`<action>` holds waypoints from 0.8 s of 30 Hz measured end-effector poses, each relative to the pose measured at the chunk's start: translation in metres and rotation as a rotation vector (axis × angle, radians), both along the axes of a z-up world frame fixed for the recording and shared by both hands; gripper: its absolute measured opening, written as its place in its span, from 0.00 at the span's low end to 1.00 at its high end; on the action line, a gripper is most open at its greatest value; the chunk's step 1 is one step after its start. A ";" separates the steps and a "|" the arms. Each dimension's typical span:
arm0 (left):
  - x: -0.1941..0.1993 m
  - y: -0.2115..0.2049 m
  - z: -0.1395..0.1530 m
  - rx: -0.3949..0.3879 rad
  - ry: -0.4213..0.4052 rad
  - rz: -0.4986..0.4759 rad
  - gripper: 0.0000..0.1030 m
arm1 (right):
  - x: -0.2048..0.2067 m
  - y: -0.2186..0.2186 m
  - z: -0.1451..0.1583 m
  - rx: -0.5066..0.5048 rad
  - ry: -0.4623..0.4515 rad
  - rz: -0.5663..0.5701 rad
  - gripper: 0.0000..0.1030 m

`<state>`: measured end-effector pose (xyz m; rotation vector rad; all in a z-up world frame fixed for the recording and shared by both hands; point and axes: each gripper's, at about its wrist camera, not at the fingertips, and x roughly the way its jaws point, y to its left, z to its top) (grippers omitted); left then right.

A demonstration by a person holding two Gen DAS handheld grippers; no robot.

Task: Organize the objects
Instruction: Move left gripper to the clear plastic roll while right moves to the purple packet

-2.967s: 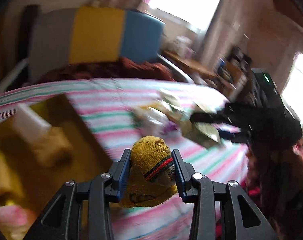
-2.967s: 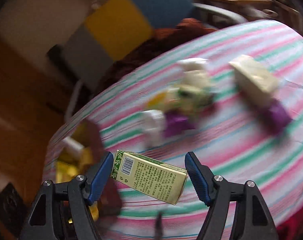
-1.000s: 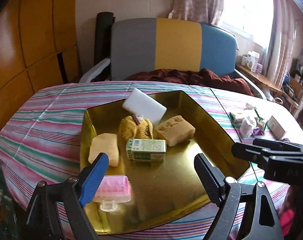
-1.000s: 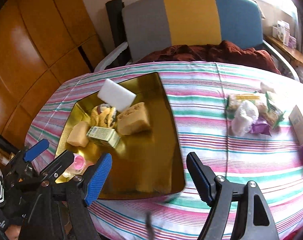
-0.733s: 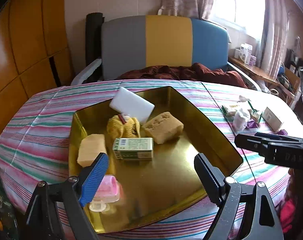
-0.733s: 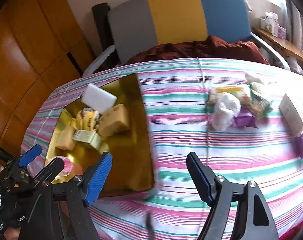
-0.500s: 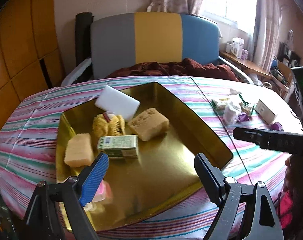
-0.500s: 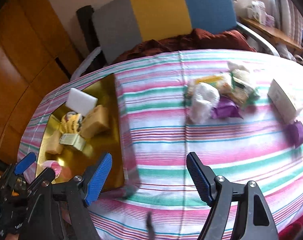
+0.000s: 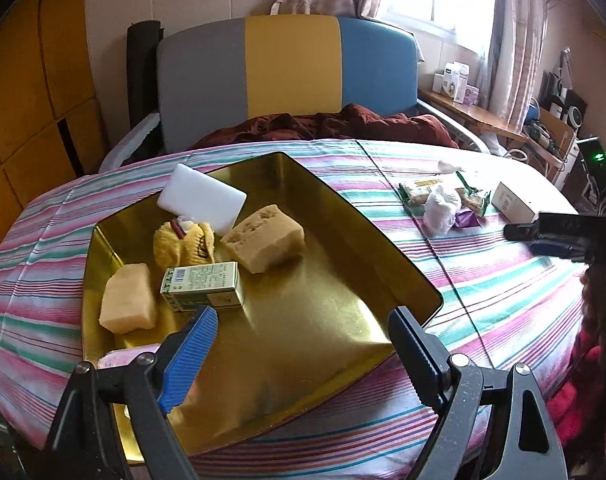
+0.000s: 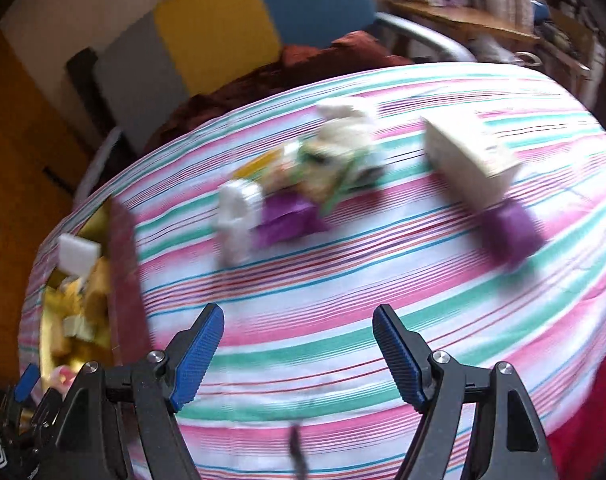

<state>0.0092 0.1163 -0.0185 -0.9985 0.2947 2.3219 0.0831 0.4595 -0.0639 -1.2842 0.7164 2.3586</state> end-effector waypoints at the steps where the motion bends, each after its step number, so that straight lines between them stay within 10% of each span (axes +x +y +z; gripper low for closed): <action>1: 0.000 0.001 0.000 0.003 -0.003 -0.003 0.85 | 0.004 0.014 0.003 0.016 -0.018 -0.028 0.76; 10: -0.001 0.010 0.001 0.016 -0.023 -0.038 0.85 | 0.019 0.118 -0.008 0.142 -0.204 -0.250 0.76; 17: -0.002 0.027 0.003 0.019 -0.035 -0.071 0.85 | 0.009 0.144 -0.045 0.140 -0.324 -0.218 0.75; 19: -0.002 0.035 0.005 0.021 -0.032 -0.090 0.85 | 0.004 0.142 -0.053 0.132 -0.348 -0.187 0.57; 24: -0.002 0.061 0.009 0.022 -0.032 -0.145 0.85 | 0.006 0.142 -0.050 0.158 -0.338 -0.180 0.50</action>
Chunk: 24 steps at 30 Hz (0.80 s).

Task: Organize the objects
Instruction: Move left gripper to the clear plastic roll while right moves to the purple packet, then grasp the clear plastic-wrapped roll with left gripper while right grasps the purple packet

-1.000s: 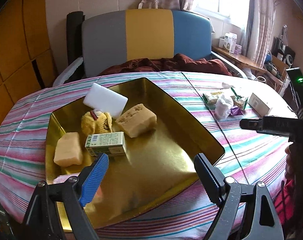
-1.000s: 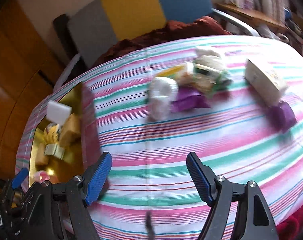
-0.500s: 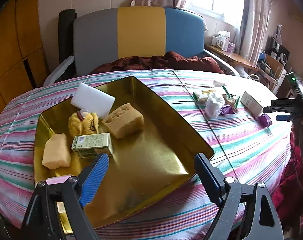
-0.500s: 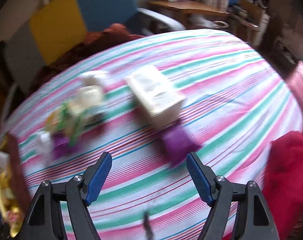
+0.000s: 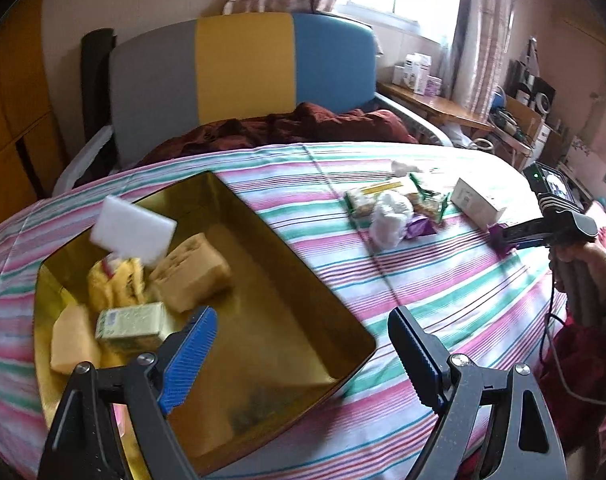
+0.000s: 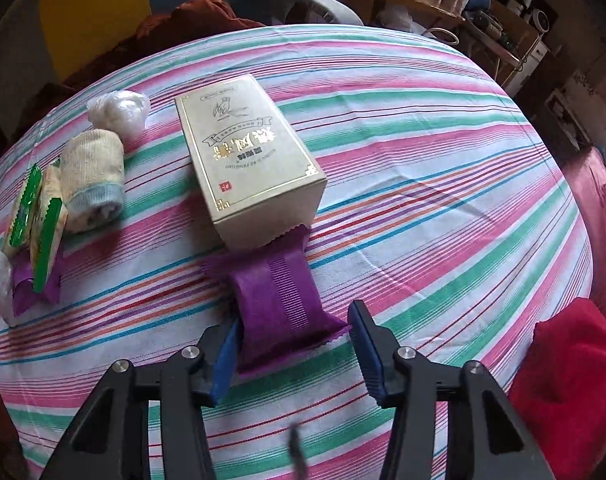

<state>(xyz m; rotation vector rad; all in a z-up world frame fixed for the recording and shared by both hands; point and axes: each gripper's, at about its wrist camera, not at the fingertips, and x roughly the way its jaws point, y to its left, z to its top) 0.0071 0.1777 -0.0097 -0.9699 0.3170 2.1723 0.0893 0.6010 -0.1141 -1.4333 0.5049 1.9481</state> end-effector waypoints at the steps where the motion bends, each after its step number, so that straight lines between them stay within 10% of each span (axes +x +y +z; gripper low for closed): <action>1: 0.000 0.005 0.001 0.001 -0.001 -0.009 0.85 | 0.002 0.002 0.001 -0.005 0.010 -0.006 0.50; 24: -0.064 0.175 -0.041 -0.109 -0.214 -0.123 0.79 | -0.003 -0.022 0.006 -0.133 0.088 0.145 0.50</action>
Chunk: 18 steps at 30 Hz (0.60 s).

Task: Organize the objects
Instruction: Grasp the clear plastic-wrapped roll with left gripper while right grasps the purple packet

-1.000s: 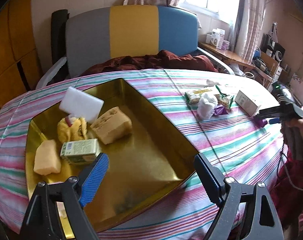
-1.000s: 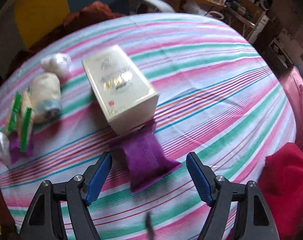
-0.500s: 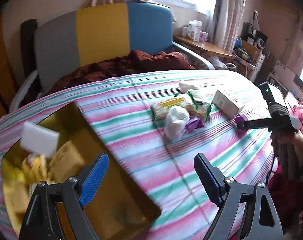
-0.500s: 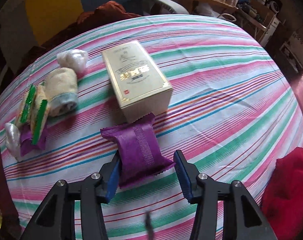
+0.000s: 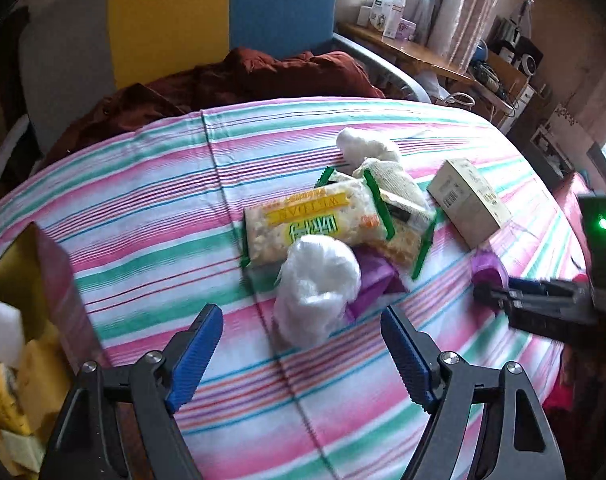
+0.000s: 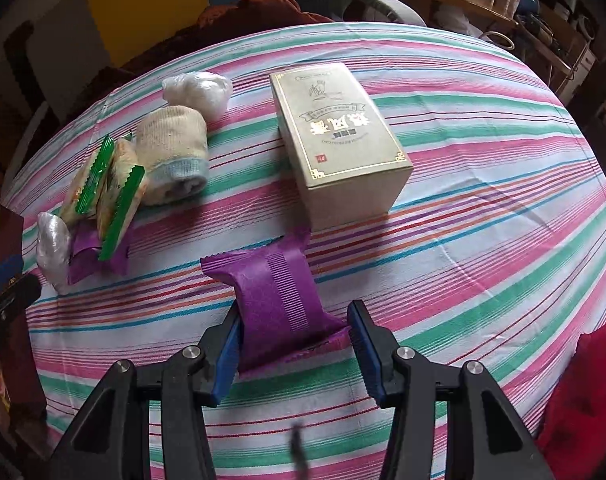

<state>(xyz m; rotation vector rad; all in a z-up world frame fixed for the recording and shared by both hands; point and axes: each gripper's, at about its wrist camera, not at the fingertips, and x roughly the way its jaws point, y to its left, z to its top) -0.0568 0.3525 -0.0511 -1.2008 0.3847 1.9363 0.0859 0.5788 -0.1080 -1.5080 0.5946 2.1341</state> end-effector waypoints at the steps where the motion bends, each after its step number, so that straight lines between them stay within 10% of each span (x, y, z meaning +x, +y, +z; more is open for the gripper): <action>1: -0.003 0.004 -0.004 -0.006 -0.014 0.008 0.79 | 0.001 0.001 0.000 -0.004 0.000 -0.001 0.50; 7: -0.018 0.022 -0.022 -0.007 -0.094 0.023 0.75 | 0.001 0.001 0.001 -0.006 -0.009 0.001 0.51; 10: -0.018 0.023 -0.027 0.023 -0.145 -0.005 0.53 | 0.001 0.002 0.002 -0.007 -0.008 0.002 0.51; 18: 0.010 0.003 -0.009 0.126 -0.094 -0.064 0.38 | 0.000 -0.002 0.008 0.008 0.004 0.035 0.50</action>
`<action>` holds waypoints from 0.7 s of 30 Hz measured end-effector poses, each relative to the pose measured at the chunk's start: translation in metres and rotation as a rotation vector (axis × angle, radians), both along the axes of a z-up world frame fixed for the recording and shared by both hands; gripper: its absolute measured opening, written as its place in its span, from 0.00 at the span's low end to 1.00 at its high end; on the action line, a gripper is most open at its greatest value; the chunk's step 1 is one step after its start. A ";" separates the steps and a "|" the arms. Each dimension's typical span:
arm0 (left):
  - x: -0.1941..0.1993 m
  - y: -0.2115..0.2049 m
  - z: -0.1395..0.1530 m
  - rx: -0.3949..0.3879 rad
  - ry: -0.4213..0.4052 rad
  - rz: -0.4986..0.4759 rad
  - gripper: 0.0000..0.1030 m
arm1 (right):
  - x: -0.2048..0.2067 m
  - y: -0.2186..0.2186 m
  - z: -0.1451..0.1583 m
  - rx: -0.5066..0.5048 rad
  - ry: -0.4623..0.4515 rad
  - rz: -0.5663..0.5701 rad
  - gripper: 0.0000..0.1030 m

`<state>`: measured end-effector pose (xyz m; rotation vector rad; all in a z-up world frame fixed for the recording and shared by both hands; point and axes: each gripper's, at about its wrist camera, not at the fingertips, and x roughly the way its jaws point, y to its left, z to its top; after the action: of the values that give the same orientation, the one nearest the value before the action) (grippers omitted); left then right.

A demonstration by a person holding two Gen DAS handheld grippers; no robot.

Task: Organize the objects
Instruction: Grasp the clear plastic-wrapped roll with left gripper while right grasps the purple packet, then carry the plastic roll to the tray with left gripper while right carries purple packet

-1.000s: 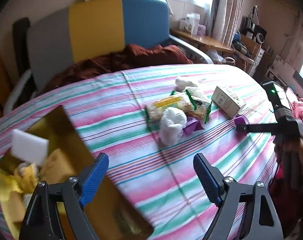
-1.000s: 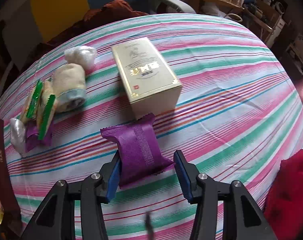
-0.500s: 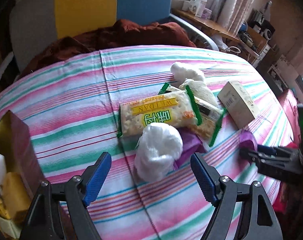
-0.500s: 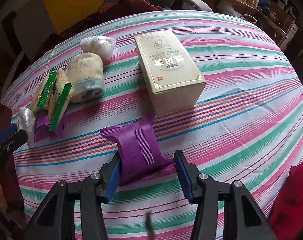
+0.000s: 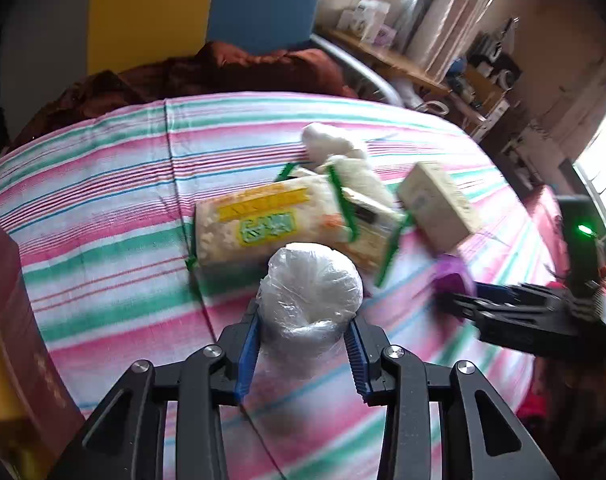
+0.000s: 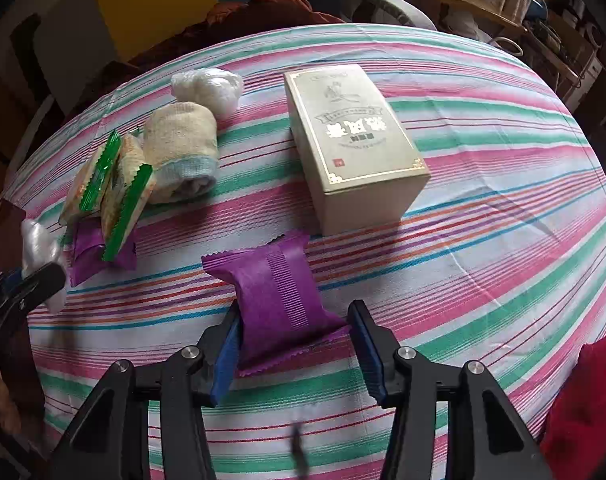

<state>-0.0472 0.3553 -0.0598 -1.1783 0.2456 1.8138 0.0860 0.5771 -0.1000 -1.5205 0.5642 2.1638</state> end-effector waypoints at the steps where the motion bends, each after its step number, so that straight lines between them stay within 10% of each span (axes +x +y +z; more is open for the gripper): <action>1: 0.005 -0.005 0.004 0.013 0.004 -0.006 0.38 | 0.000 -0.001 0.001 0.002 0.002 0.008 0.50; 21: 0.039 -0.144 0.048 0.090 0.051 0.151 0.39 | -0.009 -0.024 0.015 -0.001 0.139 0.093 0.50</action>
<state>-0.0081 0.2110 -0.0118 -1.1130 0.1050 1.9673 0.0774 0.5532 -0.0848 -1.4311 0.5495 2.3536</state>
